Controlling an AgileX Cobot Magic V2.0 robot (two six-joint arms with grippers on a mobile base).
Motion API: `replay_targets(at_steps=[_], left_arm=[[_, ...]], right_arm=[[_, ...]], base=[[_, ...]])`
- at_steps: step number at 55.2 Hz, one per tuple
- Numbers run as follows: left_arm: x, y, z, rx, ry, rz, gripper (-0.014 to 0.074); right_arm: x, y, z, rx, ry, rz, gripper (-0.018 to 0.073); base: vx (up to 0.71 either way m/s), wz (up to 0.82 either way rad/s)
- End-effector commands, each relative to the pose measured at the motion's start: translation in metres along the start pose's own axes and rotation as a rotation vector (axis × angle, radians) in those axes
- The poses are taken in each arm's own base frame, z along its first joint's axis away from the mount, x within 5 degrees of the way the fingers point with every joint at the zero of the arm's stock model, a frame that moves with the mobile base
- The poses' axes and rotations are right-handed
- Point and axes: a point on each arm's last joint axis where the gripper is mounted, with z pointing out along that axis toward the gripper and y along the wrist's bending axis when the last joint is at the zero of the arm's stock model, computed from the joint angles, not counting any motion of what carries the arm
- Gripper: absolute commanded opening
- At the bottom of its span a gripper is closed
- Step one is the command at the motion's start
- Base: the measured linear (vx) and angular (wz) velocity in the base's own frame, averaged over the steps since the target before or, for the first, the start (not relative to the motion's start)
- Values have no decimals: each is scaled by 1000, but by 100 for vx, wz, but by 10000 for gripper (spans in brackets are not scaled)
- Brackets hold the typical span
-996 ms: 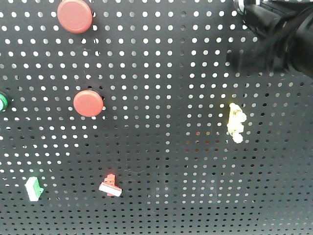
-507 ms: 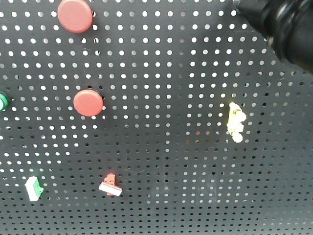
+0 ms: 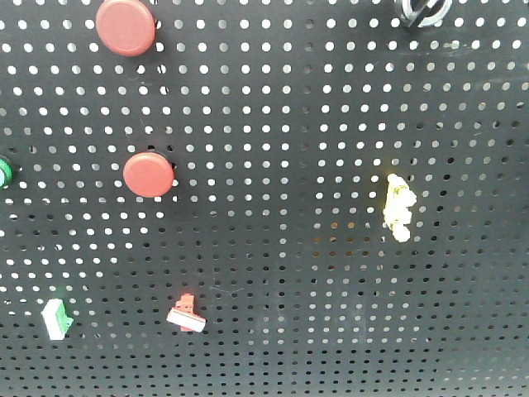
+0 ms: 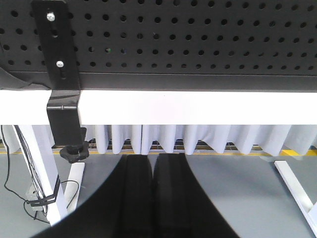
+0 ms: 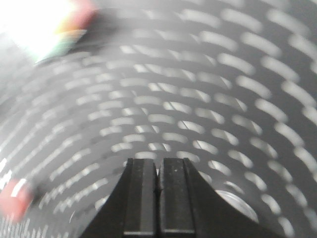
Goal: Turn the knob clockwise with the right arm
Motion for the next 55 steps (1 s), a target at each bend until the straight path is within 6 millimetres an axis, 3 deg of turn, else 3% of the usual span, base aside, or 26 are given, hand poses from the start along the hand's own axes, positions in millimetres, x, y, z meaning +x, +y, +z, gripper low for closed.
replay_targets(at_steps=[1,11,29,38,55], left_arm=[[-4,0,0,-2,-79,-11,-6],[-4,0,0,-2,-79,-11,-6],[-4,0,0,-2,-79,-11,-6],[-4,0,0,-2,-79,-11,-6],[-4,0,0,-2,-79,-11,-6]], right_arm=[[-22,7,-20,-66,-60,-270,-9],[-8,-11,-61,-28,-16,-569,-9],[76,-69,-132,57,246,-798,-9],[103,-83,-149,56,318,-808,-8],[136,-98,-160,53,424,-834,-8]], base=[[0,0],[0,0],[0,0],[0,0],[0,0]])
